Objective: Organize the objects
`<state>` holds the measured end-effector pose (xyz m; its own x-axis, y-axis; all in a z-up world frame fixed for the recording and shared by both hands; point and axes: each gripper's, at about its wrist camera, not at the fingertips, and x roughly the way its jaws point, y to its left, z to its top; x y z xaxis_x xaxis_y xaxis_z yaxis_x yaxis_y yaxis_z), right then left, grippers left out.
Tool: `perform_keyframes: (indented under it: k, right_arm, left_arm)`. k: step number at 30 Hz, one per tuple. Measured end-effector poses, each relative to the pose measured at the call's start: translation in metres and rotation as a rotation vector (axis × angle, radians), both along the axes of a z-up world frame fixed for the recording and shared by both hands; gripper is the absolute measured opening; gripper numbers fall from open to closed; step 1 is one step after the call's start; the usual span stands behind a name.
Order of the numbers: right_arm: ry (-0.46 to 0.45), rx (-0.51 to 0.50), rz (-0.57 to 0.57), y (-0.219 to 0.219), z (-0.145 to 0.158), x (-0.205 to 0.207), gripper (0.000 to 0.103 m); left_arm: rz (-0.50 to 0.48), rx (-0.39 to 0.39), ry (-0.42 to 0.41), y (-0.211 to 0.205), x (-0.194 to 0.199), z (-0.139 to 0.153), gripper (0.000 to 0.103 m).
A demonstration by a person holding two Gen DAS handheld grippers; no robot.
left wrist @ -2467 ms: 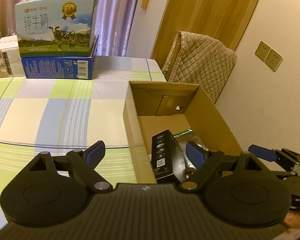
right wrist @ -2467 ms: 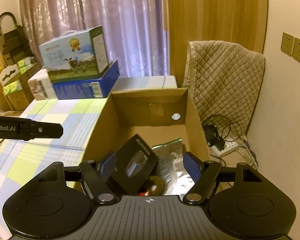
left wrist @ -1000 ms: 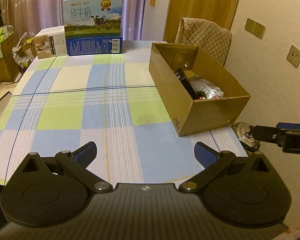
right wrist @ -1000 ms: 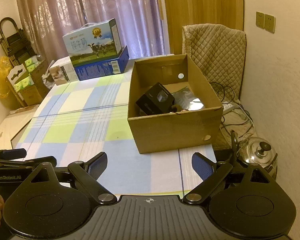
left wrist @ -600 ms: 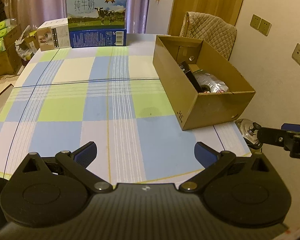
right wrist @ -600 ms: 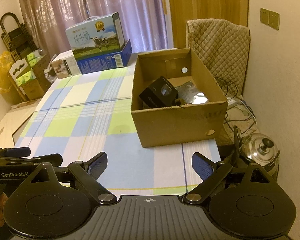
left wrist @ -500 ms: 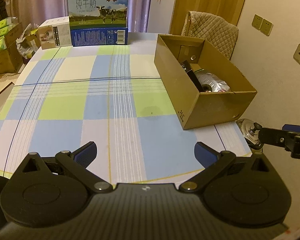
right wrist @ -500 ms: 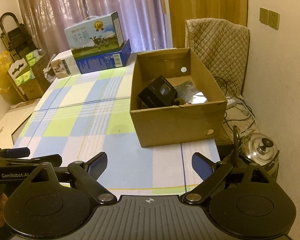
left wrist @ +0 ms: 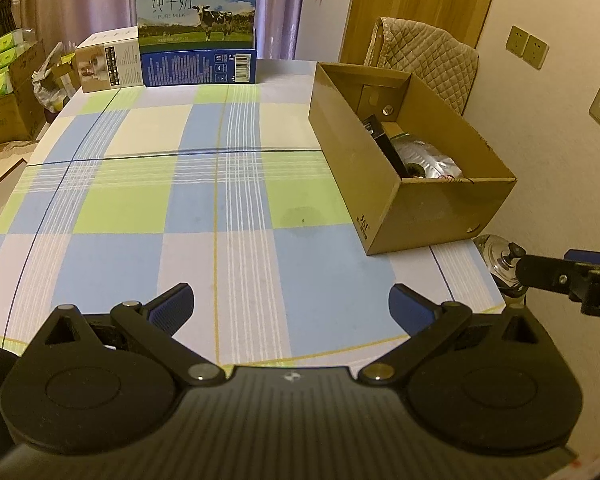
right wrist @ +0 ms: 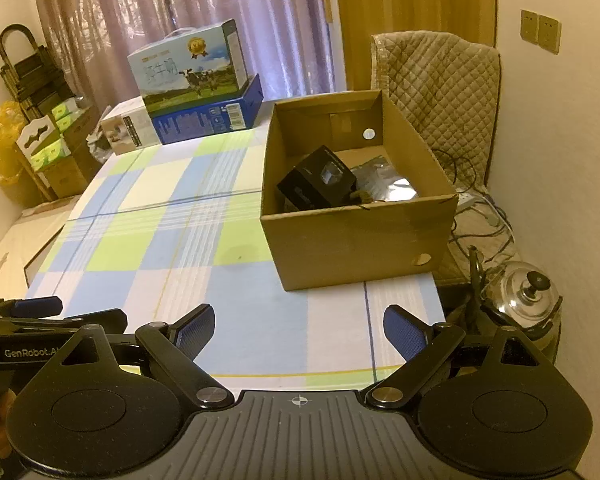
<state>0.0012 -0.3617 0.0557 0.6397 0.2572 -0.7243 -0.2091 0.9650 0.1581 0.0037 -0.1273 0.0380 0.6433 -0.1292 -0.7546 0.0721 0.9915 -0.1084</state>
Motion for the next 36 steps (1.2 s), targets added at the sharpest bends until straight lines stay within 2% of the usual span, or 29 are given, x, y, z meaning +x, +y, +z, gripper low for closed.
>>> perform_keyframes:
  k: [16,36]
  right_arm:
    - [0.022,-0.033,-0.002,0.000,-0.015,0.002,0.089]
    - [0.021,-0.030,0.001,0.001,-0.014,0.003,0.089]
  left_arm:
    - [0.002,-0.006,-0.008,0.000,-0.002,0.001,0.102]
    - [0.000,-0.007,-0.002,0.000,-0.001,-0.002,0.102]
